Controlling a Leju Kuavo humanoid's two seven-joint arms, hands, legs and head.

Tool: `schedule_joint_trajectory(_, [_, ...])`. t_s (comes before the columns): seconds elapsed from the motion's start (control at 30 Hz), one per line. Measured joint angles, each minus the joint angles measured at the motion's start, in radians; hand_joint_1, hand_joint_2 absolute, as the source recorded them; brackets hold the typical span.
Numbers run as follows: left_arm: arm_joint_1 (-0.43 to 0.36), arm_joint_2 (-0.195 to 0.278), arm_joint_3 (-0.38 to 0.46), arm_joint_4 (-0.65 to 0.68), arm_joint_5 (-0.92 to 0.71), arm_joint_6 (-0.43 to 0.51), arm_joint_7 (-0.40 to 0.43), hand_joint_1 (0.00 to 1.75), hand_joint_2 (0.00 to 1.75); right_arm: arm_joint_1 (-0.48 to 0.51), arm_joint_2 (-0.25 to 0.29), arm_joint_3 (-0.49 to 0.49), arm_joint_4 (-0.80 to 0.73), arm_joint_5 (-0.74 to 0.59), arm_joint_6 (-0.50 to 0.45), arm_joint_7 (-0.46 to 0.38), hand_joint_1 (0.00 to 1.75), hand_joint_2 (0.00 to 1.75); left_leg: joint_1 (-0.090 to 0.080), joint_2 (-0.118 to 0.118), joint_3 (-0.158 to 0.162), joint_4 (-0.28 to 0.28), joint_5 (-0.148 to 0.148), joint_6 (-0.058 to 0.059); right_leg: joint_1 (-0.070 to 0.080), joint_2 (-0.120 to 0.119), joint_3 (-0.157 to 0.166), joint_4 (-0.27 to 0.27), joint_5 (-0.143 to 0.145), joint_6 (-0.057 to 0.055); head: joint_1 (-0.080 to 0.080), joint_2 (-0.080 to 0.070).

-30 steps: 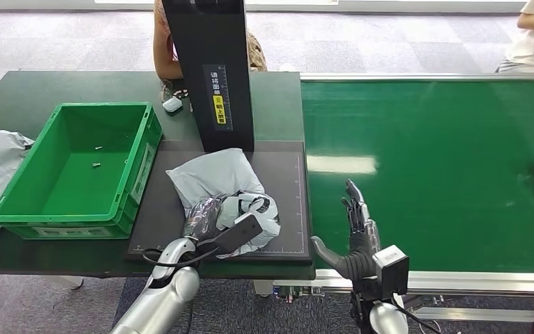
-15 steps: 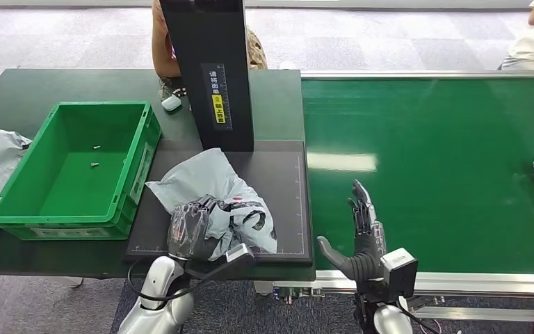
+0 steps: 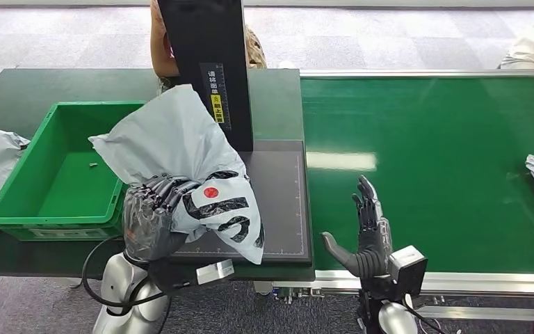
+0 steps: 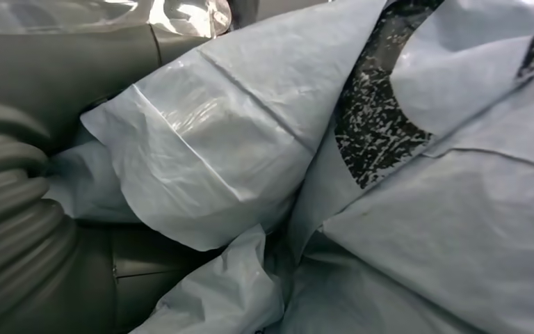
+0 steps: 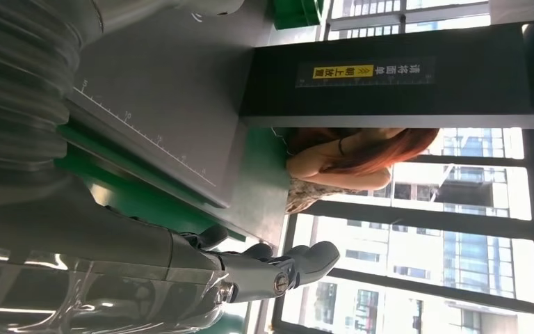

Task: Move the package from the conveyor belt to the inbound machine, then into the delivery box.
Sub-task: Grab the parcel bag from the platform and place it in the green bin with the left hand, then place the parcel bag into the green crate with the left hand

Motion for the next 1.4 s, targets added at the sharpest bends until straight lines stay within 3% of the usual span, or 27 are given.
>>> schedule_joint_trajectory(0.17, [-0.025, -0.001, 0.039, -0.063, -0.041, 0.000, 0.000, 1.75, 1.75, 0.000, 0.002, -0.002, 0.000, 0.009, 0.003, -0.002, 0.00, 1.75, 0.000, 0.000, 0.000, 0.000, 0.000, 0.000, 0.000, 0.000, 0.000, 0.000, 0.000, 0.000, 0.000, 0.000])
schedule_joint_trajectory(0.33, [-0.084, -0.022, 0.146, -0.044, -0.133, 0.000, 0.022, 1.75, 1.75, 0.002, 0.006, -0.002, 0.000, 0.023, 0.004, -0.010, 0.00, 1.75, 0.000, 0.000, 0.000, 0.000, 0.000, 0.000, 0.000, 0.000, -0.001, 0.000, 0.000, 0.000, 0.000, 0.000])
schedule_joint_trajectory(0.43, [-0.143, -0.014, 0.207, 0.031, -0.206, -0.001, 0.138, 1.75, 1.75, 0.003, 0.008, -0.002, 0.000, 0.029, 0.003, -0.011, 0.00, 1.75, 0.000, 0.001, 0.000, 0.000, 0.001, 0.000, 0.000, 0.000, -0.001, 0.000, 0.001, -0.001, 0.000, 0.000])
schedule_joint_trajectory(0.57, [-0.272, 0.052, 0.231, 0.230, -0.294, -0.004, 0.490, 1.75, 1.75, -0.003, 0.010, -0.003, 0.002, 0.035, 0.004, -0.003, 0.00, 1.75, 0.000, 0.001, 0.000, 0.000, 0.003, -0.001, 0.001, 0.000, -0.002, 0.001, 0.002, -0.002, 0.000, 0.000])
schedule_joint_trajectory(0.67, [-0.360, 0.115, 0.233, 0.381, -0.306, -0.005, 0.643, 1.75, 1.75, -0.014, 0.010, -0.002, 0.006, 0.036, 0.006, 0.006, 0.00, 1.75, 0.001, 0.001, 0.000, 0.000, 0.004, -0.001, 0.001, 0.000, -0.002, 0.002, 0.003, -0.003, 0.000, 0.000])
schedule_joint_trajectory(0.93, [-0.455, 0.264, 0.313, 0.623, -0.290, -0.005, 0.790, 1.75, 1.75, -0.006, 0.009, 0.010, 0.009, 0.031, 0.001, 0.018, 0.00, 1.75, 0.001, 0.006, -0.001, 0.000, 0.002, -0.004, 0.001, 0.005, -0.005, 0.002, 0.003, -0.005, 0.000, 0.000])
schedule_joint_trajectory(1.2, [-0.473, 0.340, 0.386, 0.711, -0.312, -0.005, 0.841, 1.75, 1.75, -0.002, 0.009, 0.017, 0.009, 0.024, -0.022, 0.031, 0.00, 1.75, 0.002, 0.006, -0.002, 0.000, 0.002, -0.003, 0.002, 0.005, -0.006, 0.002, 0.002, -0.005, 0.000, 0.000])
schedule_joint_trajectory(1.23, [-0.476, 0.345, 0.386, 0.722, -0.312, -0.005, 0.848, 1.68, 1.75, -0.002, 0.009, 0.017, 0.009, 0.024, -0.026, 0.032, 0.00, 1.75, 0.002, 0.006, -0.002, 0.000, 0.002, -0.003, 0.002, 0.005, -0.007, 0.002, 0.002, -0.005, 0.000, 0.000])
schedule_joint_trajectory(1.4, [-0.498, 0.350, 0.386, 0.801, -0.310, -0.005, 0.825, 0.90, 1.75, 0.002, 0.004, 0.024, 0.009, 0.016, -0.044, 0.032, 0.00, 1.75, 0.002, 0.005, -0.003, 0.000, 0.002, -0.003, 0.002, 0.004, -0.007, 0.002, 0.002, -0.005, 0.000, 0.000])
